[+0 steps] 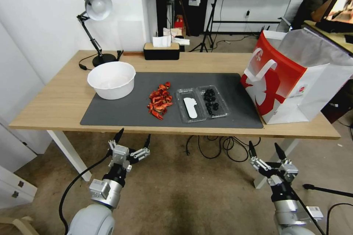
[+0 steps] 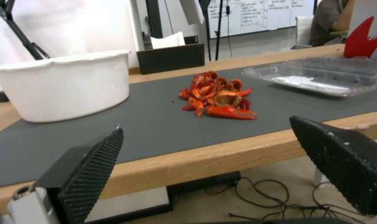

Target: Close the disposable takeout box, then place it into the delivery bag.

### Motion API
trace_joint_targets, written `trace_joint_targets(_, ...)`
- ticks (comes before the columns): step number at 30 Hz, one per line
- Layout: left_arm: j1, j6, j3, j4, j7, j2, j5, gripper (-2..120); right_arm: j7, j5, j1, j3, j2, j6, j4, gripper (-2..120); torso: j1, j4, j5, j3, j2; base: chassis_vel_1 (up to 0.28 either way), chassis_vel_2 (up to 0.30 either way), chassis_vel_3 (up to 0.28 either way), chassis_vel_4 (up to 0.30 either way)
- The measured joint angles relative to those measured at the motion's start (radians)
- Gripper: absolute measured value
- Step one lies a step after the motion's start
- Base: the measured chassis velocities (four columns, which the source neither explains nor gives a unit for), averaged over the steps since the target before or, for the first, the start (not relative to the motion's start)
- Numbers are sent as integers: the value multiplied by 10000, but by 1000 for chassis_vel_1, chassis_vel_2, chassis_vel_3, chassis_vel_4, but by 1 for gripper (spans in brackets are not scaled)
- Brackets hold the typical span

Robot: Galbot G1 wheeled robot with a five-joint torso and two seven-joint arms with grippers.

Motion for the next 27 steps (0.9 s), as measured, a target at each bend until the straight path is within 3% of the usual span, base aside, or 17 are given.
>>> trace_joint_targets(21, 33, 38, 203, 104, -53, -125, -6, 100, 105, -196, 55, -149, -123, -679, 341, 100, 0, -1, 1, 0, 0, 0, 0, 0, 0)
trace_joint_targets(27, -51, 139, 324, 23, -344, -95, -437, 100, 212, -264, -30, -144, -176, -895, 628, 100, 0, -1, 1, 0, -1, 0, 0, 0, 0)
